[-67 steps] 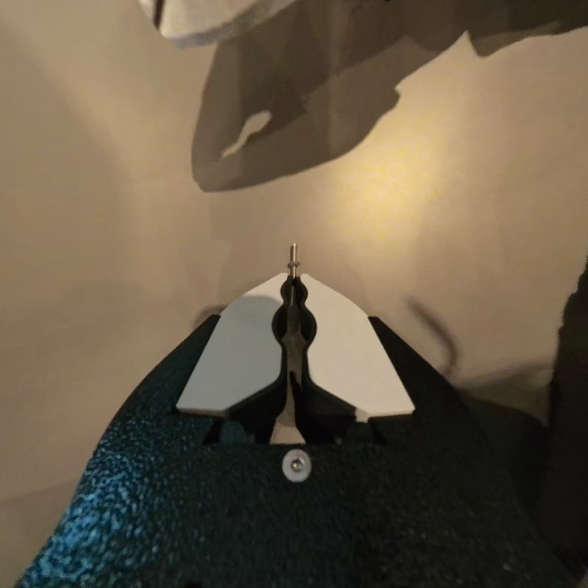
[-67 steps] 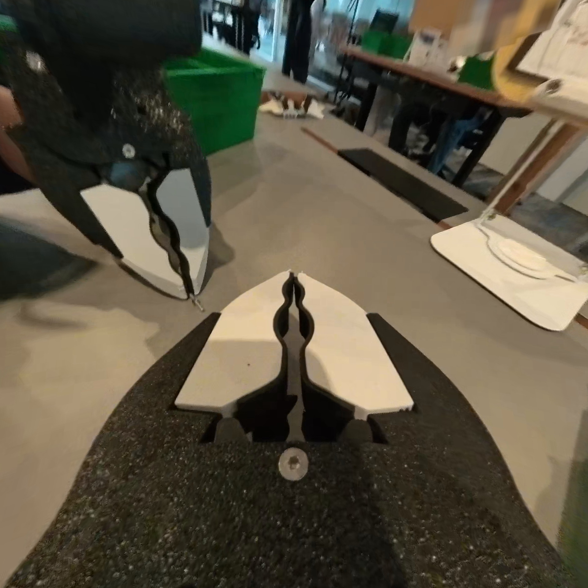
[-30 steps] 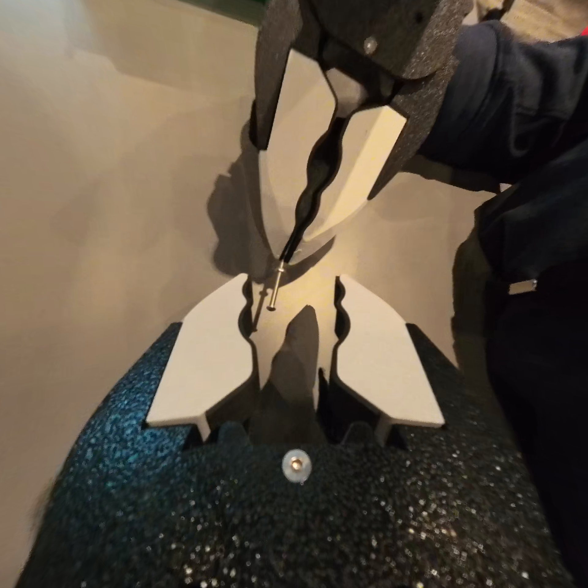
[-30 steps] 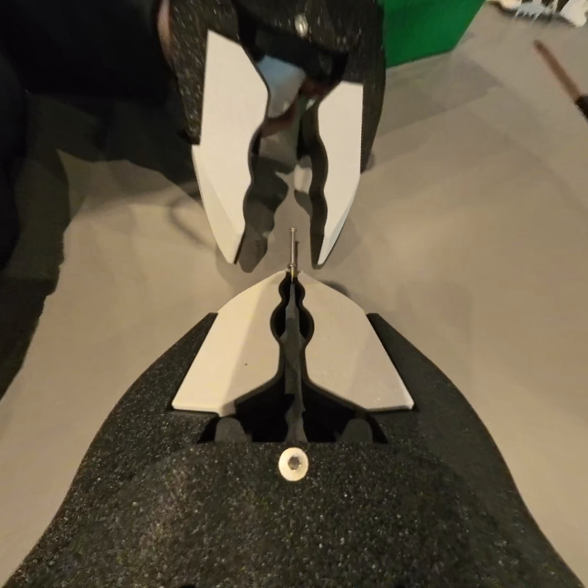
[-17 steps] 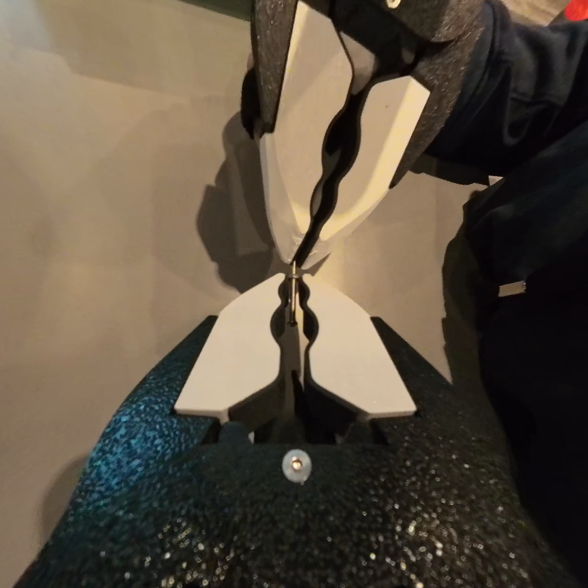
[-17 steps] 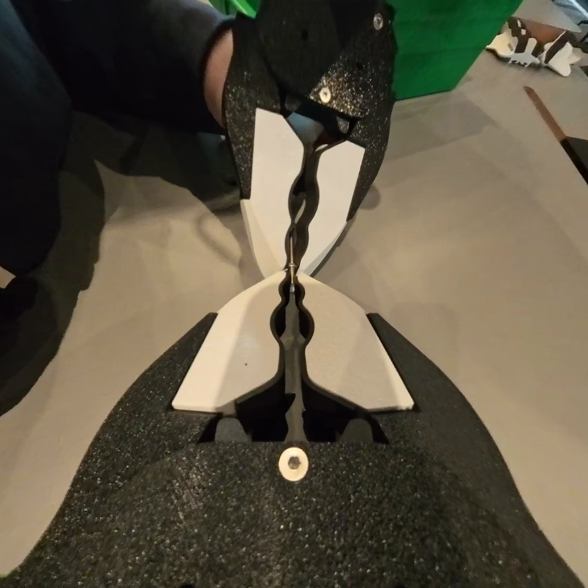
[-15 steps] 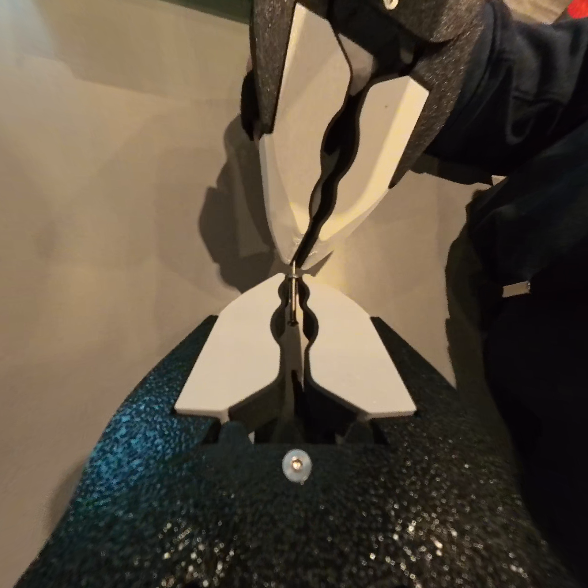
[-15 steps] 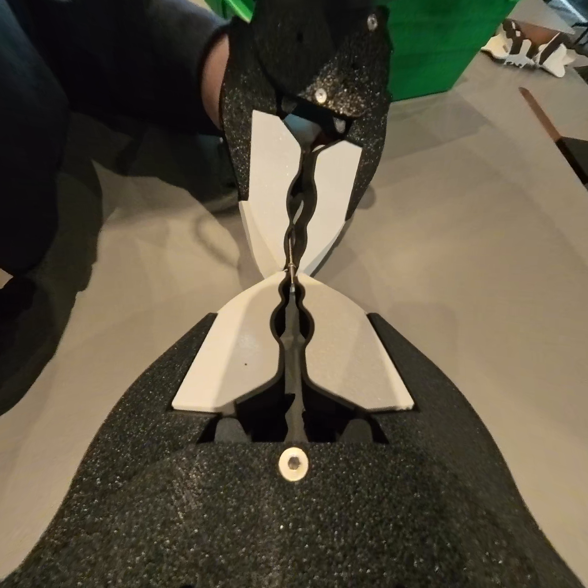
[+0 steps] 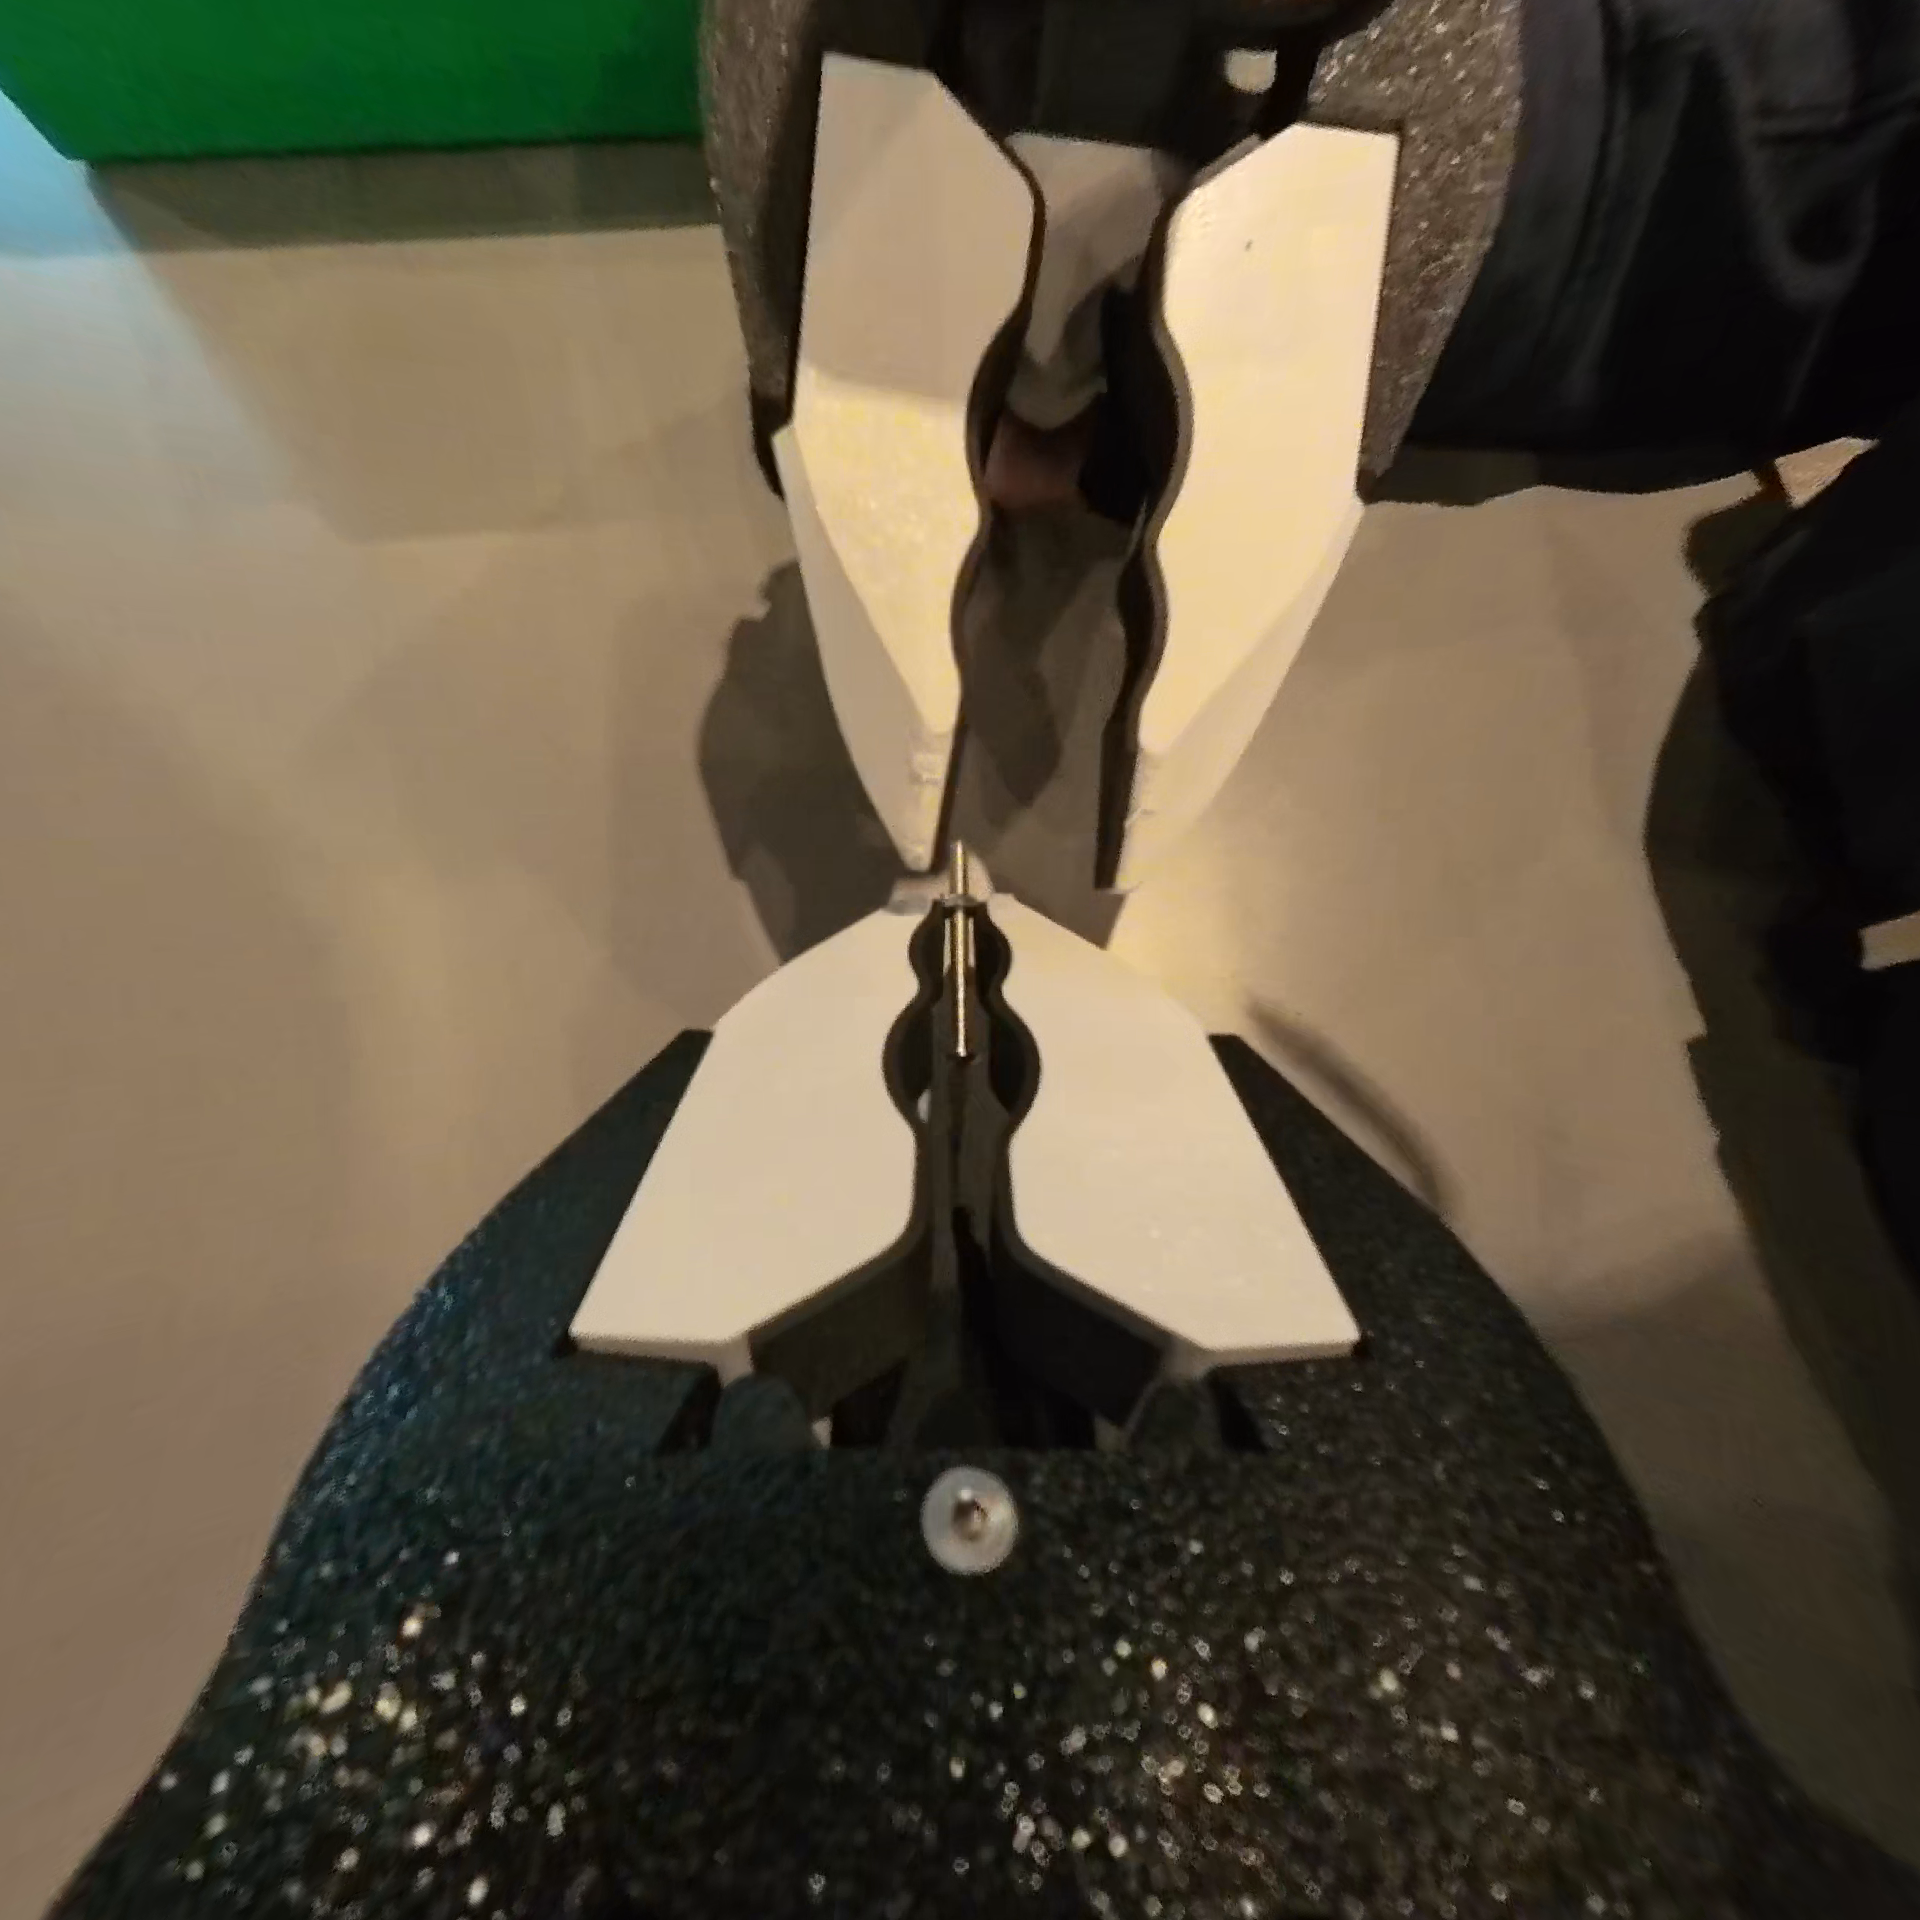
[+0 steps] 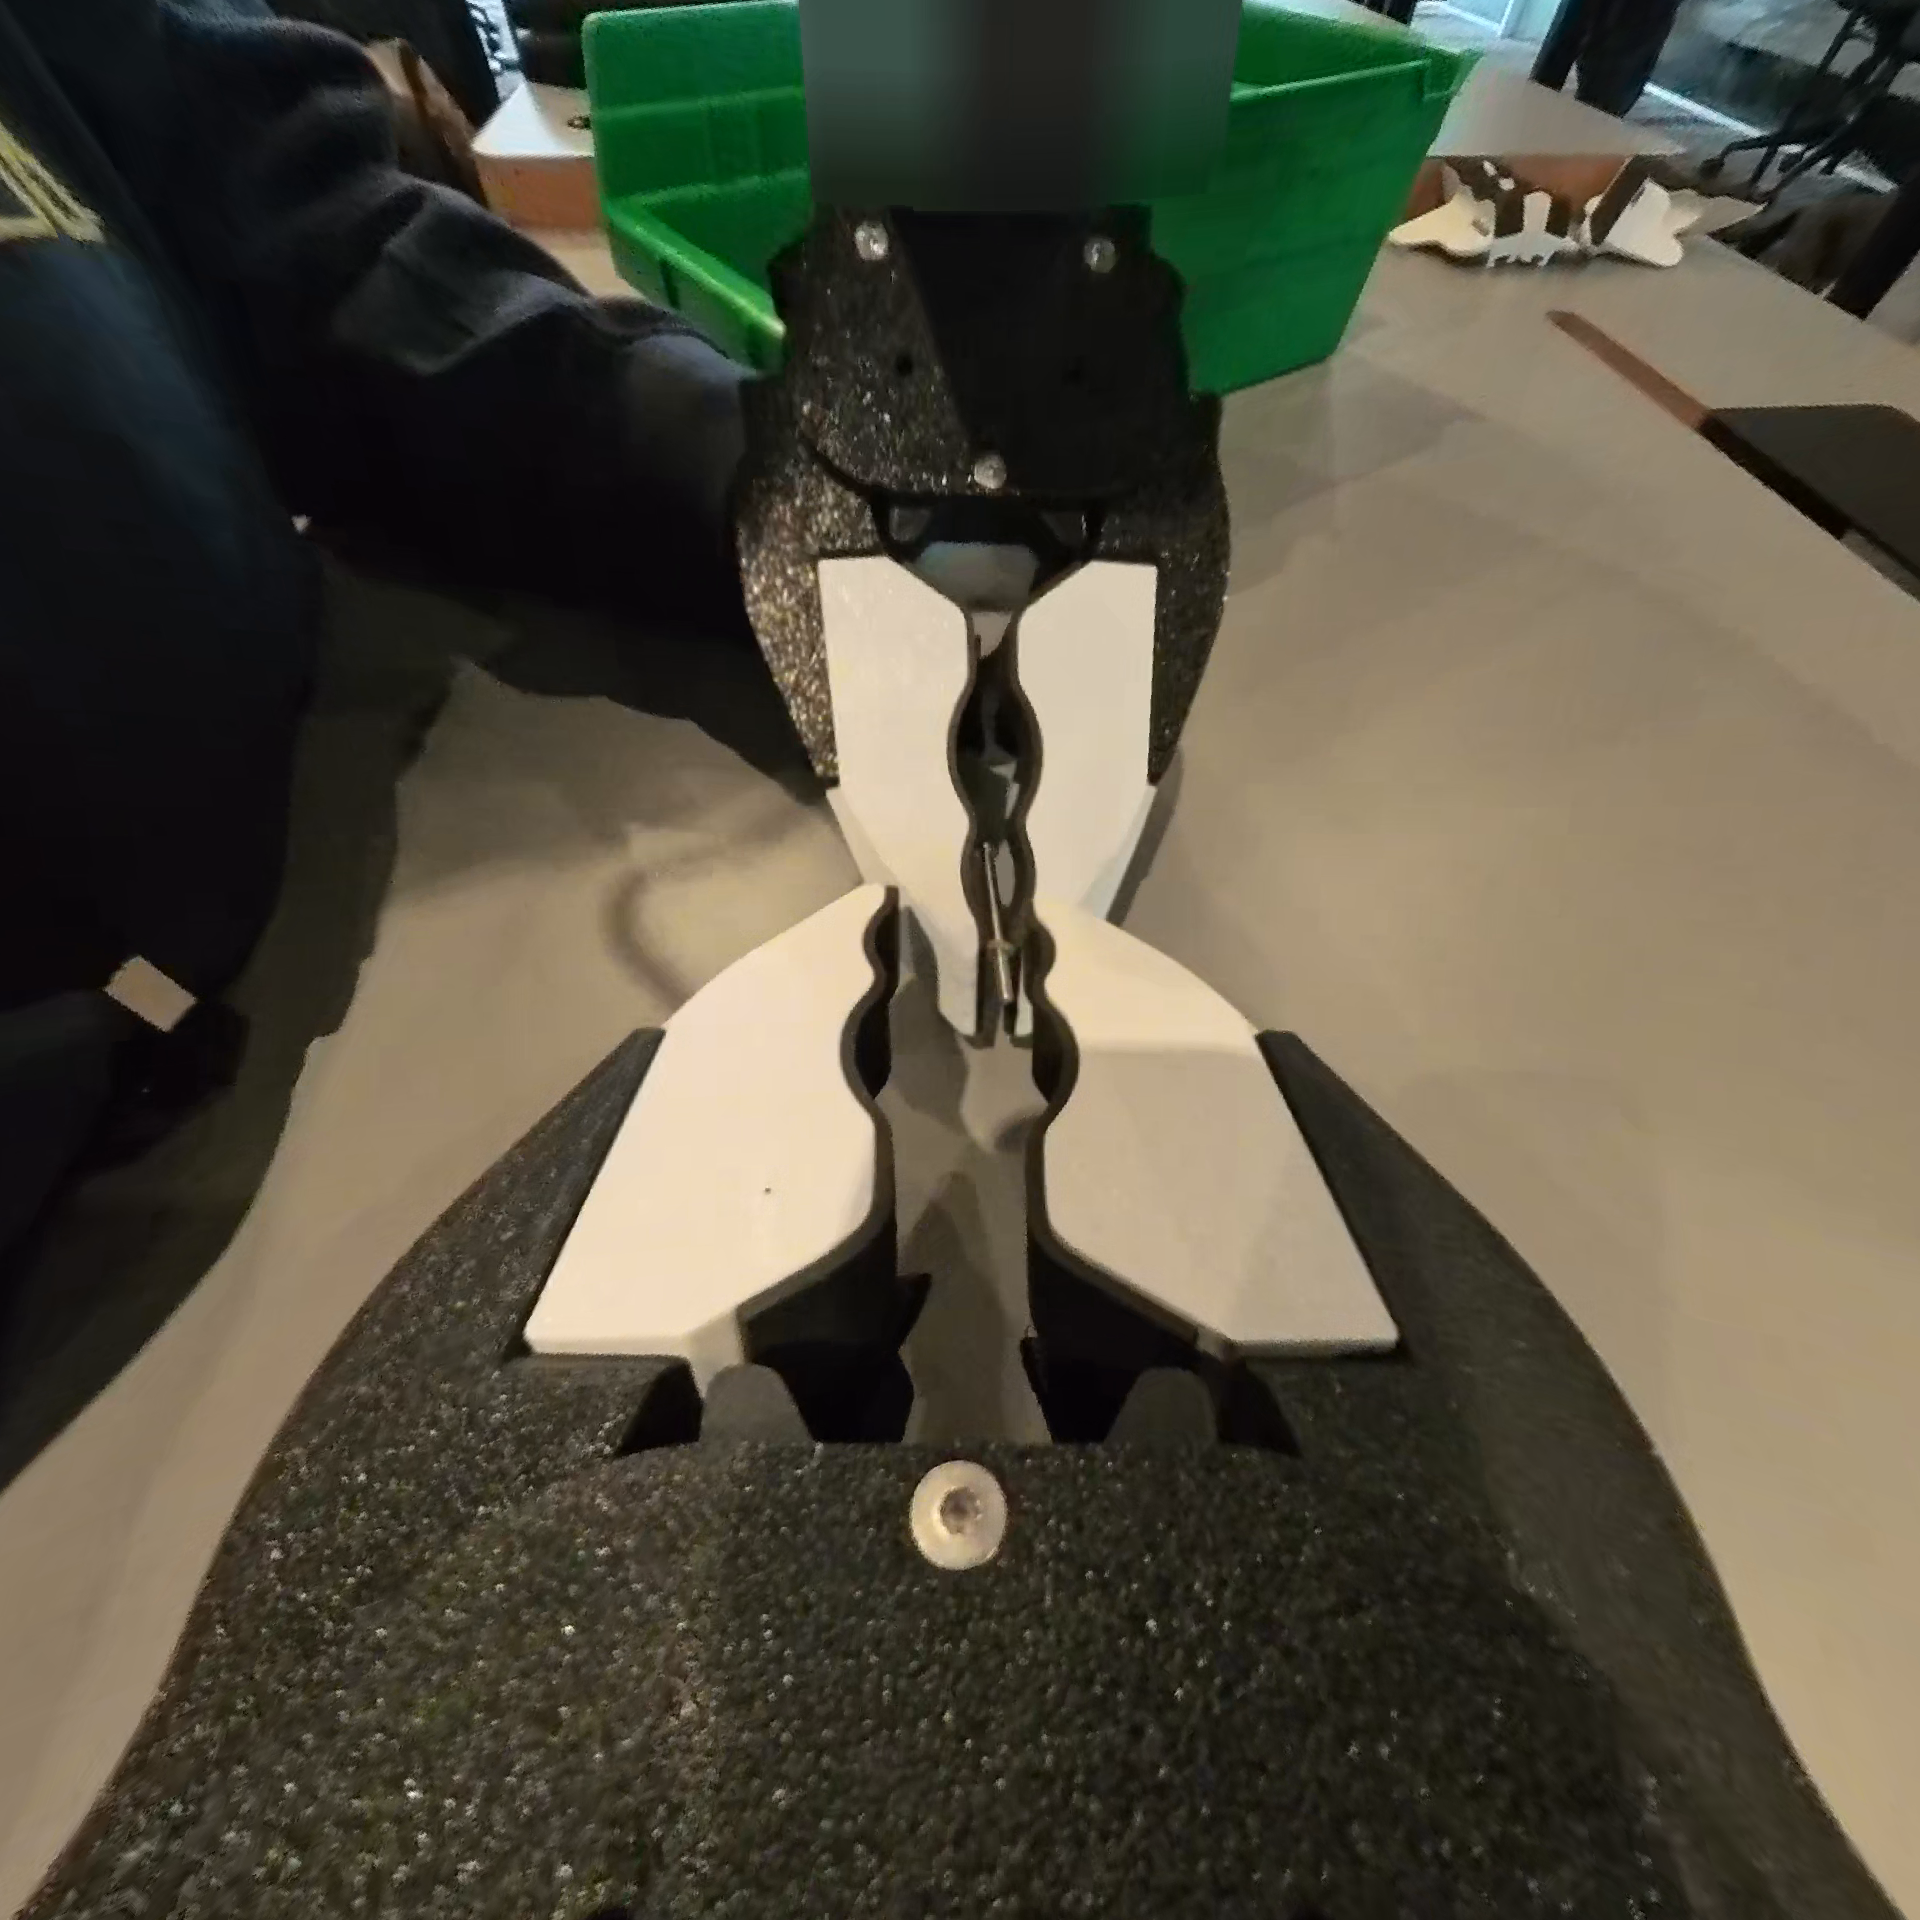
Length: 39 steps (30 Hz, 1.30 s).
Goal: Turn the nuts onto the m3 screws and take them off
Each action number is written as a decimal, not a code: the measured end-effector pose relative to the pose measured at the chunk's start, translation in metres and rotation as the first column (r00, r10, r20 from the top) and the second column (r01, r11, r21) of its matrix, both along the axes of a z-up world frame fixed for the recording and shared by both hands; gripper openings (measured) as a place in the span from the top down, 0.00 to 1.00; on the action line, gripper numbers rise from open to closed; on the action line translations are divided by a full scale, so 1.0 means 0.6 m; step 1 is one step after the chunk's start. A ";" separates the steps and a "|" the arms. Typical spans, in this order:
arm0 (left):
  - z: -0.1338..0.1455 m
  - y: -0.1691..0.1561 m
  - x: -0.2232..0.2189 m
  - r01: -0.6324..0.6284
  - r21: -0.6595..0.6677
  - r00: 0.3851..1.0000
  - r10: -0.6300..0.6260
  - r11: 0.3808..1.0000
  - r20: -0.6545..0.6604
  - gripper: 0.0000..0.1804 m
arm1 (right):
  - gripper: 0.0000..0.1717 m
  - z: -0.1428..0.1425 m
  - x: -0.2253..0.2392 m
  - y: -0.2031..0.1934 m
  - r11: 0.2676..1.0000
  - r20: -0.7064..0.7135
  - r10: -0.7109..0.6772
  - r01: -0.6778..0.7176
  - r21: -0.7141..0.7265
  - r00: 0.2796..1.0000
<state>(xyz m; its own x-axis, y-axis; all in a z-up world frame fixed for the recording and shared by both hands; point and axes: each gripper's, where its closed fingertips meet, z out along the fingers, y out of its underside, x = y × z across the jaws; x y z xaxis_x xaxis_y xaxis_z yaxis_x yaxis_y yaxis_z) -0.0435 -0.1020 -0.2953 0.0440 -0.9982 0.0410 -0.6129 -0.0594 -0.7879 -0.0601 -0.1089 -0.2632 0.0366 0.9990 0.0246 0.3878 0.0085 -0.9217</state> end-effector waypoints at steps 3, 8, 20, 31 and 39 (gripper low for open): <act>-0.005 0.002 0.006 0.008 0.023 1.000 -0.008 1.000 0.011 0.98 | 0.90 -0.010 0.007 0.012 0.999 0.044 -0.041 0.040 0.025 0.998; -0.008 0.002 0.005 0.005 0.058 1.000 -0.005 0.998 0.008 0.98 | 0.96 -0.028 0.017 0.014 0.999 0.119 -0.039 0.036 0.027 0.992; -0.018 0.000 0.005 0.018 0.096 0.999 -0.015 0.995 -0.034 0.98 | 0.97 -0.037 0.016 0.014 0.998 0.158 -0.044 0.038 0.045 0.986; -0.002 -0.001 0.004 0.015 0.049 0.999 -0.017 0.999 0.034 0.98 | 0.95 -0.041 0.021 0.008 1.000 0.173 -0.013 0.009 0.025 0.985; -0.009 -0.005 0.005 0.032 0.063 0.999 -0.032 0.997 0.005 0.98 | 0.98 -0.037 0.018 0.007 0.999 0.154 -0.006 0.000 0.034 0.988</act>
